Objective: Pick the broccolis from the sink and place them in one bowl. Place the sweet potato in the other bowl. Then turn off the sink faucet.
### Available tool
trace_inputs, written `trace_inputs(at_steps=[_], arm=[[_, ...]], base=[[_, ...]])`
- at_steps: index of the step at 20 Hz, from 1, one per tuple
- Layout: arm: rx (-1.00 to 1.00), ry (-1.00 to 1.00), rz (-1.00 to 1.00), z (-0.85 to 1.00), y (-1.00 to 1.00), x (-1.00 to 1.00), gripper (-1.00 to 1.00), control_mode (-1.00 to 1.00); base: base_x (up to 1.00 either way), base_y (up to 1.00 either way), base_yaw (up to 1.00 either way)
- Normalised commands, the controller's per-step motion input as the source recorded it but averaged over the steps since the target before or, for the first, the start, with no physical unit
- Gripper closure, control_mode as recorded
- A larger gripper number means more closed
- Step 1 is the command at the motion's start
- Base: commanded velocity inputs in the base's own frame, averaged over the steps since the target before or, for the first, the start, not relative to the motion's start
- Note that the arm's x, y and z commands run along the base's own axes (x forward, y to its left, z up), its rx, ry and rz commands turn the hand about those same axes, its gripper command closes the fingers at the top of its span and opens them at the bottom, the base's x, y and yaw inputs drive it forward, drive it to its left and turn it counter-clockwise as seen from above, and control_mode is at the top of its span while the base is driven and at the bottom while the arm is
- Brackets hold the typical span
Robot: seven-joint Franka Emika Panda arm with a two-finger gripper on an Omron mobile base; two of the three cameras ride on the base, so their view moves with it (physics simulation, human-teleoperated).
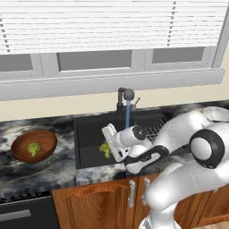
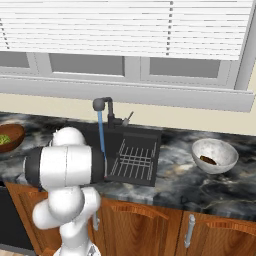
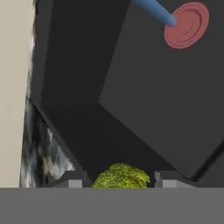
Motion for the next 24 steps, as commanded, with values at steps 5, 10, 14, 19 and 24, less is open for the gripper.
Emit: trace_inputs(at_steps=[5,10,14,19,24], arm=[[0.01,0.33,0.0,1.0,0.0,0.17,1.0,-1.0],[0.01,0.21,0.0,0.8,0.0,0.14,1.0,-1.0],[0.0,0.0,0.0,0.05,0.24,0.0,1.0,-1.0],[0.0,0.01,0.0,0.0,0.36,0.0,1.0,-1.0],[0.01,0.0,0.0,0.02,0.25,0.0,1.0,-1.0]], base=[[0.0,0.0,0.0],[0.0,0.0,0.0],[0.0,0.0,0.0],[0.0,0.0,0.0],[0.0,0.0,0.0]])
